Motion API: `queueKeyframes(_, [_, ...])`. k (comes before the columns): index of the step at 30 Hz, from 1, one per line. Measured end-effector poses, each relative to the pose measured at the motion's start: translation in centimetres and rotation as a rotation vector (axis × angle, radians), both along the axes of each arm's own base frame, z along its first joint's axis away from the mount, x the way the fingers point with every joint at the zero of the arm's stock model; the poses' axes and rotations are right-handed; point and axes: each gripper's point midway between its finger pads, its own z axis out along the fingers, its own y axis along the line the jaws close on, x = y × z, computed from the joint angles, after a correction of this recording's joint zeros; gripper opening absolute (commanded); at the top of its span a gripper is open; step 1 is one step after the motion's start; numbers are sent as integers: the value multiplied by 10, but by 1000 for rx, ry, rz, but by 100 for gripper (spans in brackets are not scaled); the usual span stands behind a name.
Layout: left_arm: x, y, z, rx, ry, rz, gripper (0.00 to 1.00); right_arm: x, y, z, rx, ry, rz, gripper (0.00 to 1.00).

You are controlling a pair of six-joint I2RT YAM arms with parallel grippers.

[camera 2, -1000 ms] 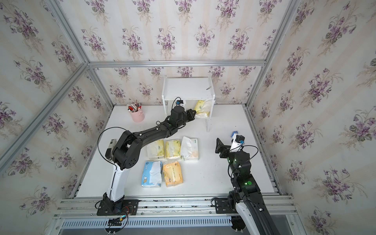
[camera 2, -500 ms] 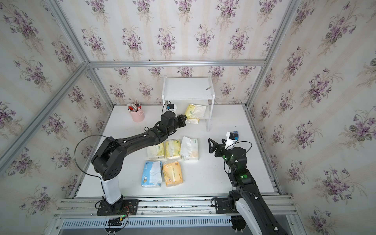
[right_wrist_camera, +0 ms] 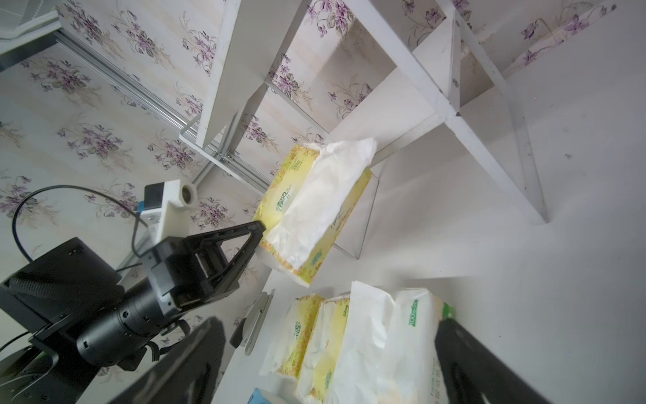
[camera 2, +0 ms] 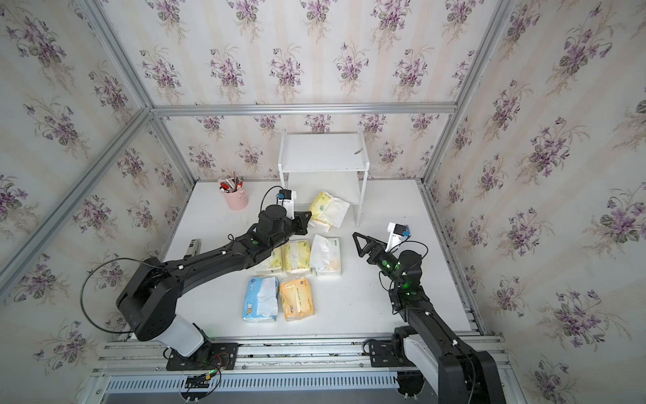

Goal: Remove the tissue boxes from the shelf
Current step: Pick up a box of tissues from the shelf.

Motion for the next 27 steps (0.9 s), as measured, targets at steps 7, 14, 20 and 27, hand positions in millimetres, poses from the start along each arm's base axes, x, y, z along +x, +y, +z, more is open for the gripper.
queueKeyframes(7, [-34,19,40,41,-118,-34,0,5,10,-5,109,43,61,80])
queueKeyframes(14, [-56,24,75,16,-204,-90,0,18,29,-12,248,130,181,75])
queueKeyframes(20, [-65,17,80,3,-212,-150,0,33,62,-23,410,274,327,67])
queueKeyframes(27, [-65,16,78,7,-207,-155,0,30,83,-11,442,270,419,69])
